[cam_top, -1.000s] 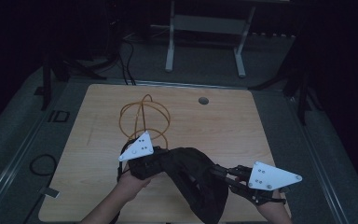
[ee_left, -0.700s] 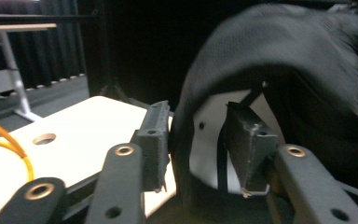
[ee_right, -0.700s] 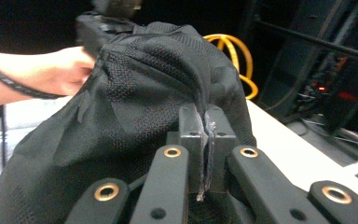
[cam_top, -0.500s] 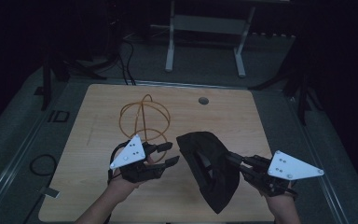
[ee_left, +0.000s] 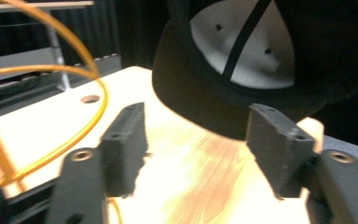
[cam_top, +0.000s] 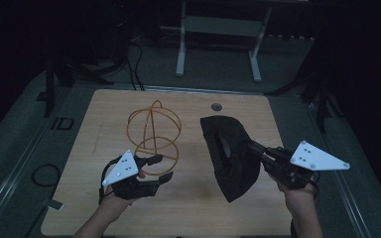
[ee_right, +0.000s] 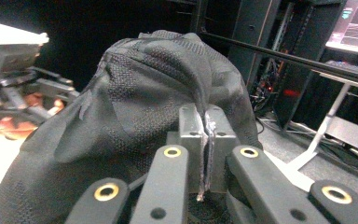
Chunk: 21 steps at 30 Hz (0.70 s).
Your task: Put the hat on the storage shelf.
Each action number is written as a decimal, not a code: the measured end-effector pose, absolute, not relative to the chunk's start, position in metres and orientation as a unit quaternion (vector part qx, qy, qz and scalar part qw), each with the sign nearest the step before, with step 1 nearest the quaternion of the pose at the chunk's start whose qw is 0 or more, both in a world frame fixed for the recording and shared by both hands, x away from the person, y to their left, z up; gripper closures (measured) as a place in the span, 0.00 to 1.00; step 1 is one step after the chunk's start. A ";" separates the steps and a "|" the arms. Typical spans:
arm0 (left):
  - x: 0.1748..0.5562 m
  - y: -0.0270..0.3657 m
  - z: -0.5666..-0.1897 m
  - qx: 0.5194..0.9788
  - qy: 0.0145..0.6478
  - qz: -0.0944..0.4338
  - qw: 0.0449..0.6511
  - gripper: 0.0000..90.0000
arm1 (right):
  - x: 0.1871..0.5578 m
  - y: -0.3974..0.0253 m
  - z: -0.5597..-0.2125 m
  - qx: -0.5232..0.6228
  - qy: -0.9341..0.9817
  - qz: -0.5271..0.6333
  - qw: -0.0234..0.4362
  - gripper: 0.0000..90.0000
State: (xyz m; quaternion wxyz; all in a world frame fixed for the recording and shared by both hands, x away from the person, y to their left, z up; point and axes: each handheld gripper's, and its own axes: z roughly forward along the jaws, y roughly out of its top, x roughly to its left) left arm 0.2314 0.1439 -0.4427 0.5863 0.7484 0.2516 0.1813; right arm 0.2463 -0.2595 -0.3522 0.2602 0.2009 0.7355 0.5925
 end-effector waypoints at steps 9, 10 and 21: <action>0.225 0.168 -0.463 0.744 0.288 0.209 0.565 0.21 | 0.270 -0.249 -0.341 0.211 0.729 0.592 0.272 0.98; 0.224 0.171 -0.466 0.743 0.291 0.210 0.565 0.18 | 0.273 -0.247 -0.339 0.213 0.728 0.591 0.274 0.98; 0.214 0.200 -0.500 0.724 0.351 0.244 0.542 0.02 | 0.301 -0.227 -0.327 0.223 0.728 0.585 0.280 0.98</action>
